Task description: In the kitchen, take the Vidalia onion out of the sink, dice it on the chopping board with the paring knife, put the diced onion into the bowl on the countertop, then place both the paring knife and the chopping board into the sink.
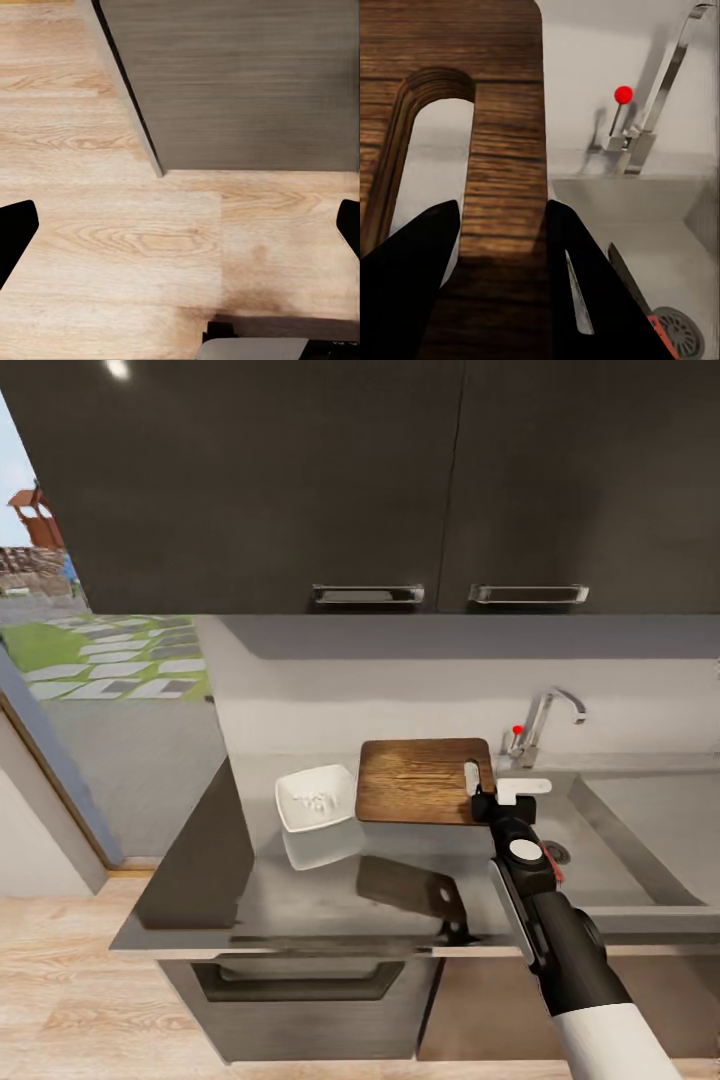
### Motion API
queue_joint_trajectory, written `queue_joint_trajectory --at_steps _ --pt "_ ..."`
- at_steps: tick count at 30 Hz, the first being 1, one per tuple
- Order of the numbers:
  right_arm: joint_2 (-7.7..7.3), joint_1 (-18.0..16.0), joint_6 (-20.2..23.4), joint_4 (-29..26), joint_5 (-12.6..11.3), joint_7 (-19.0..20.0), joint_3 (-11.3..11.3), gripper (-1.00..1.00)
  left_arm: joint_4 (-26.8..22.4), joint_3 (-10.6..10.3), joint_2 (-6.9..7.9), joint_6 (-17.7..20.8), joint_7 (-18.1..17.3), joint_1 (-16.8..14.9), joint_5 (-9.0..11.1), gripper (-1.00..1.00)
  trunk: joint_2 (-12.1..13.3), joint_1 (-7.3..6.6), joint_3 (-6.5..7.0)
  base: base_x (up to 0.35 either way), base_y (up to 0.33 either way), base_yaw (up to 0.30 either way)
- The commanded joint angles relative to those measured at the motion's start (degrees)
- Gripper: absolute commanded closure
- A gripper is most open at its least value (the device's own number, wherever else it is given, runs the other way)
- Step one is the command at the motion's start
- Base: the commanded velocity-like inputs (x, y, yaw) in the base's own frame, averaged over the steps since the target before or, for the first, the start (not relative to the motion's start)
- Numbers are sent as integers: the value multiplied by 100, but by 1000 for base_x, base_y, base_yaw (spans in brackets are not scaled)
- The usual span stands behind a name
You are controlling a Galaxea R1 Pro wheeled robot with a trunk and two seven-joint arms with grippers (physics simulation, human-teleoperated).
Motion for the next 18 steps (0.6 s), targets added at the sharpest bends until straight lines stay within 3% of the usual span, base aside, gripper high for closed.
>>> queue_joint_trajectory --at_steps 1,18 --pt "3 -6 53 -8 72 -20 11 100 -4 -9 3 -8 11 2 59 -100 -12 3 -10 0 -288 0" --pt "67 -6 52 22 81 -20 14 100 1 -9 3 -8 11 2 59 -100 -12 3 -10 0 -282 0"
